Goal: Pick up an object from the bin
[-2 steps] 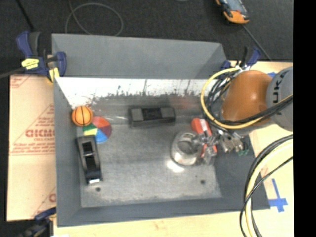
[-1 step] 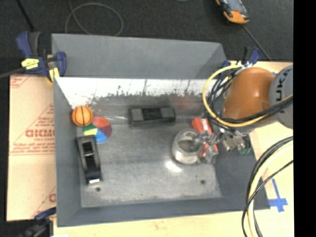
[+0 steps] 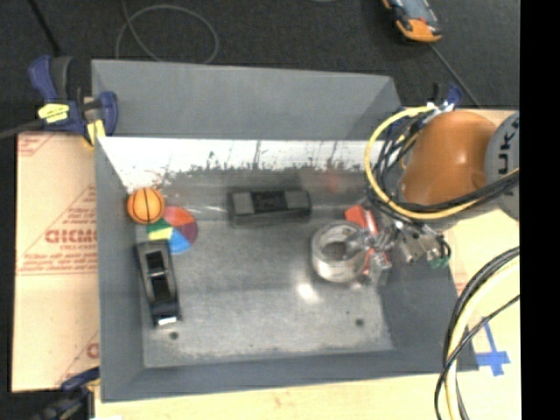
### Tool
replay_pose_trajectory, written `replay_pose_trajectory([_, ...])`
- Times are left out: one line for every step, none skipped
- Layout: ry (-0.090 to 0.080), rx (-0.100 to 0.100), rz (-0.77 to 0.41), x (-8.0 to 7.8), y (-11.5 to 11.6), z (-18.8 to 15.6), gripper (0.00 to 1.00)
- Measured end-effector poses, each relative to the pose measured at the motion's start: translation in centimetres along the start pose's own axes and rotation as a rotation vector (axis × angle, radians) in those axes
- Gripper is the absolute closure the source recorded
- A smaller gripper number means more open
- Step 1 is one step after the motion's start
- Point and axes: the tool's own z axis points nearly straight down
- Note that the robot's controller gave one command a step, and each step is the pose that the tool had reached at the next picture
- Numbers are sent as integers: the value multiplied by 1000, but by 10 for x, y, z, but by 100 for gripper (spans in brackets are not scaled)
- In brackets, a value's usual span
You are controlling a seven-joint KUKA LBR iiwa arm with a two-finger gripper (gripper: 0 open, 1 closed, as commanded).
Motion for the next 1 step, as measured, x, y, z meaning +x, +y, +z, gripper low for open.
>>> replay_pose_trajectory([-5, 4, 1, -1, -1, -16, 100])
